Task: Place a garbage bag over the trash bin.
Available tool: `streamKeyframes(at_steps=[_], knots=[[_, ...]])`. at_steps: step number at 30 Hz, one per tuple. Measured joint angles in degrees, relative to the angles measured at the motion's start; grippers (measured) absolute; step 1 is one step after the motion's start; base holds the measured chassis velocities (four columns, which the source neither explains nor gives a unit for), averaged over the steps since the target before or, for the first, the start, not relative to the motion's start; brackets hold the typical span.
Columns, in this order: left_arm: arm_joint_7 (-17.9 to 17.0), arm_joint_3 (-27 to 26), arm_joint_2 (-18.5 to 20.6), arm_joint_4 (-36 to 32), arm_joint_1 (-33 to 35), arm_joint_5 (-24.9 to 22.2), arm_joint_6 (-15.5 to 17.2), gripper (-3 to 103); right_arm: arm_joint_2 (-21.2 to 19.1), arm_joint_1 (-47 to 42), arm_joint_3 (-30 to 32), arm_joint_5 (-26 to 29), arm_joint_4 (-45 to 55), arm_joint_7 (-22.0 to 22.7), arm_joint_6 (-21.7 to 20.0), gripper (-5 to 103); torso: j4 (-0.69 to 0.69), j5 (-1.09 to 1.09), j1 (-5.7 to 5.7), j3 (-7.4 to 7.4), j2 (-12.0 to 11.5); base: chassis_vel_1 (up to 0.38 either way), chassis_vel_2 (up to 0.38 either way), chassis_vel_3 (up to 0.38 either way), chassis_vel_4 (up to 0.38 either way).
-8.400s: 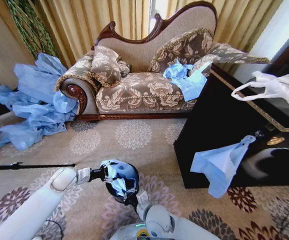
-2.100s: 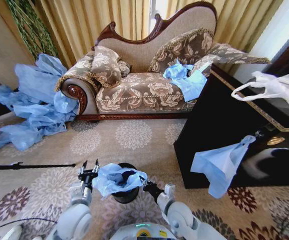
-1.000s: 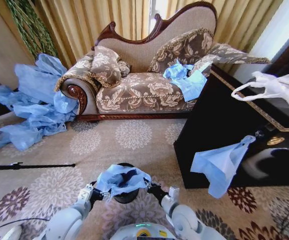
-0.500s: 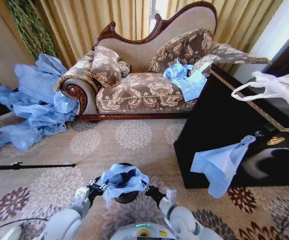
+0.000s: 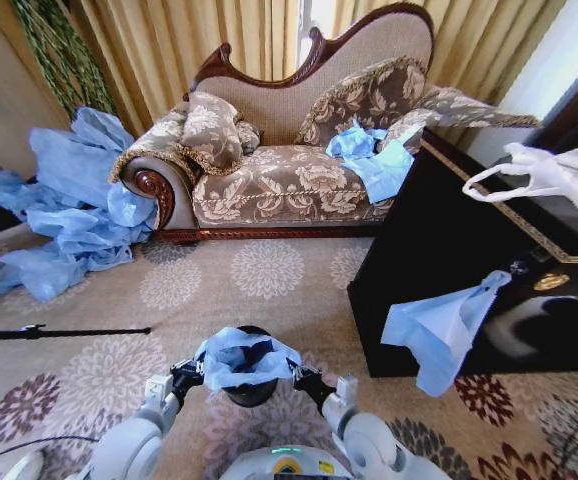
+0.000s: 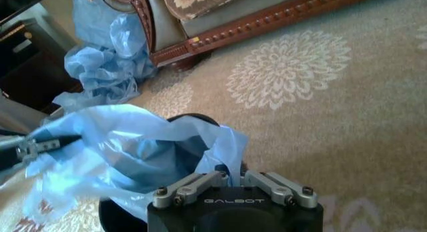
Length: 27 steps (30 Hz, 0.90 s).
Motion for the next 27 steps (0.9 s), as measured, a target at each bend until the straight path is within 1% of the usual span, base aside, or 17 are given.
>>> streamKeyframes(at_steps=[1, 2, 3, 4, 5, 7, 8, 10, 11, 13, 15, 16, 20, 22, 25, 27], knots=[[-1.77, 0.08, -0.31, -0.63, -0.01, -0.78, -0.27, 0, -0.06, -0.35, 0.31, -0.29, 0.37, 0.00, 0.07, 0, 0.00, 0.01, 0.00, 0.00, 0.00, 0.000, 0.000, 0.000, 0.000], [-1.77, 0.08, -0.31, -0.63, -0.01, -0.78, -0.27, 0, -0.06, -0.35, 0.31, -0.29, 0.37, 0.00, 0.07, 0, 0.00, 0.01, 0.00, 0.00, 0.00, 0.000, 0.000, 0.000, 0.000], [-3.80, -0.07, -0.76, -1.66, 0.17, -1.74, -0.57, 0, -0.28, -0.81, 0.74, -0.65, 1.07, 0.03, 0.19, 0, 0.00, 0.00, 0.00, 0.00, 0.00, 0.000, 0.000, 0.000, 0.000], [-4.97, -0.40, -1.19, -2.47, 0.47, -2.24, -0.85, 0, -0.46, -1.04, 1.04, -1.00, 1.58, 0.09, 0.29, 0, -0.01, 0.00, 0.00, 0.00, 0.00, 0.000, 0.000, 0.000, 0.000], [-4.97, -0.40, -1.19, -2.47, 0.47, -2.24, -0.85, 0, -0.46, -1.04, 1.04, -1.00, 1.58, 0.09, 0.29, 0, -0.01, 0.00, 0.00, 0.00, 0.00, 0.000, 0.000, 0.000, 0.000], [-7.26, -0.97, -2.20, -4.04, 1.33, -2.90, -2.00, 0, -0.80, -1.23, 1.84, -2.86, 2.37, 0.32, 1.03, 0, 0.00, 0.00, 0.00, 0.00, 0.00, 0.000, 0.000, 0.000, 0.000], [-7.26, -0.97, -2.20, -4.04, 1.33, -2.90, -2.00, 0, -0.80, -1.23, 1.84, -2.86, 2.37, 0.32, 1.03, 0, 0.00, 0.00, 0.00, 0.00, 0.00, 0.000, 0.000, 0.000, 0.000], [-9.53, -1.46, -3.56, -5.80, 2.06, -4.10, -2.58, 0, -1.11, -1.35, 2.65, -5.75, 2.95, 0.34, 1.96, 0, 0.01, 0.00, 0.00, 0.00, 0.00, 0.000, 0.000, 0.000, 0.000], [-10.00, -1.52, -4.03, -6.26, 2.27, -4.40, -2.59, 0, -1.15, -1.35, 2.83, -6.41, 3.11, 0.33, 2.14, 0, 0.00, 0.00, 0.00, 0.00, 0.00, 0.000, 0.000, 0.000, 0.000], [-10.25, -1.49, -4.53, -6.51, 2.43, -4.58, -2.60, 0, -1.16, -1.34, 2.98, -7.01, 3.24, 0.32, 2.26, 0, 0.00, 0.01, 0.00, 0.00, 0.00, 0.000, 0.000, 0.000, 0.000], [-10.85, -0.02, -5.83, -5.79, 2.26, -4.36, -2.95, 0, -0.93, -1.30, 3.00, -8.10, 3.24, 0.39, 2.46, 0, 0.01, 0.01, 0.00, 0.00, 0.00, 0.000, 0.000, 0.000, 0.000], [-10.85, -0.02, -5.83, -5.79, 2.26, -4.36, -2.95, 0, -0.93, -1.30, 3.00, -8.10, 3.24, 0.39, 2.46, 0, 0.01, 0.01, 0.00, 0.00, 0.00, 0.000, 0.000, 0.000, 0.000], [-10.93, 3.54, -7.04, -2.94, 0.84, -4.20, -3.14, 0, -1.12, -1.36, 2.49, -8.29, 3.49, 0.22, 1.96, 0, 0.00, 0.00, 0.00, 0.00, 0.00, 0.000, 0.000, 0.000, 0.000], [-11.01, 4.48, -7.14, -1.67, 0.01, -4.56, -3.00, 0, -1.05, -0.69, 2.25, -8.00, 2.90, 0.14, 1.80, 0, 0.00, 0.01, -0.01, -0.01, 0.00, 0.000, 0.000, 0.000, 0.000], [-11.49, 6.91, -6.70, 2.73, -3.61, -5.06, -3.39, 0, -0.39, 2.85, 1.69, -7.17, -0.15, -0.14, 1.68, 0, 0.01, -0.01, 0.00, 0.00, 0.00, 0.000, 0.000, 0.000, 0.000], [-11.67, 7.41, -6.24, 3.65, -4.98, -5.52, -3.41, 0, -0.21, 4.14, 1.60, -6.54, -1.05, -0.15, 1.51, 0, 0.01, -0.01, 0.00, 0.00, 0.00, 0.000, 0.000, 0.000, 0.000]])
